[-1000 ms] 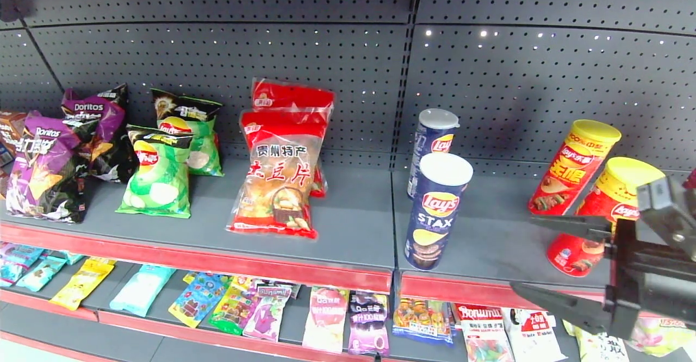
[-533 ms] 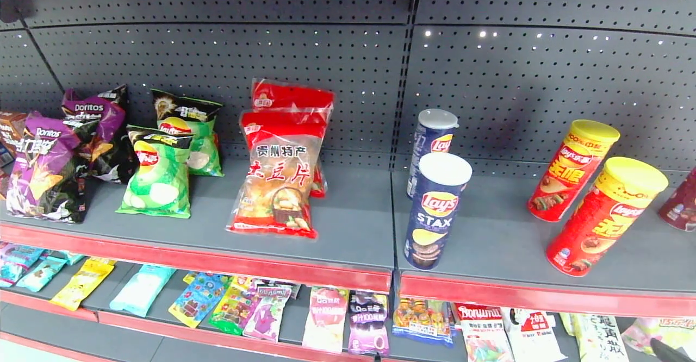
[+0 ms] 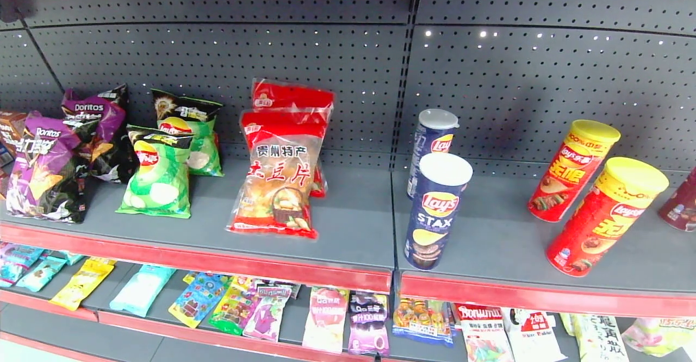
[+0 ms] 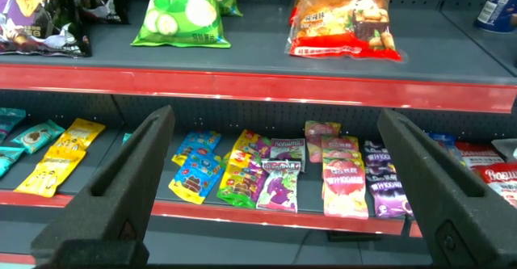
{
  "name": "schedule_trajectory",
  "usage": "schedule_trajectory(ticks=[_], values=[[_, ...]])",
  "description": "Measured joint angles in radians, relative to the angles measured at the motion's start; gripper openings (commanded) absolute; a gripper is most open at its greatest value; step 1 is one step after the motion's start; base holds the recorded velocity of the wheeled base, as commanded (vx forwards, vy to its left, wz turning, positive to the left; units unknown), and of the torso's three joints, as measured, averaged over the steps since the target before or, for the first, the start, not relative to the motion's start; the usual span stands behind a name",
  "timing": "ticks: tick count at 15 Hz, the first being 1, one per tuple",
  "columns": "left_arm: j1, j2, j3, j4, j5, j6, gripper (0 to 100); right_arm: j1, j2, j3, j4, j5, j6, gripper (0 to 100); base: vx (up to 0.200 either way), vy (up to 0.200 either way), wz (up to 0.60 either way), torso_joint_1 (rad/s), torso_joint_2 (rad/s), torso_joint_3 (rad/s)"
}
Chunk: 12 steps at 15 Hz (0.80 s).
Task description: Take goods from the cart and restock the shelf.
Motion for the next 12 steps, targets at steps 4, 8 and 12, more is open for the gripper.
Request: schedule_trajectory(ticks=[4,8,12], values=[[0.000,0.000,0.000,0.000,0.000,0.000,100,0.000,-0.059,0.083,-0.089,0.093,0.148,100,0.000,0.000,0.00,0.000,0.00,0.000],[0.000,0.000,0.000,0.000,-0.001,0.004,100,0.000,-0.068,0.100,-0.118,0.022,0.096,100,0.000,0.000,0.00,0.000,0.00,0.000],[0.000,0.000,0.000,0.000,-0.003,0.016,100,0.001,-0.069,0.108,-0.141,0.097,0.130,100,0.000,0.000,0.00,0.000,0.00,0.000]])
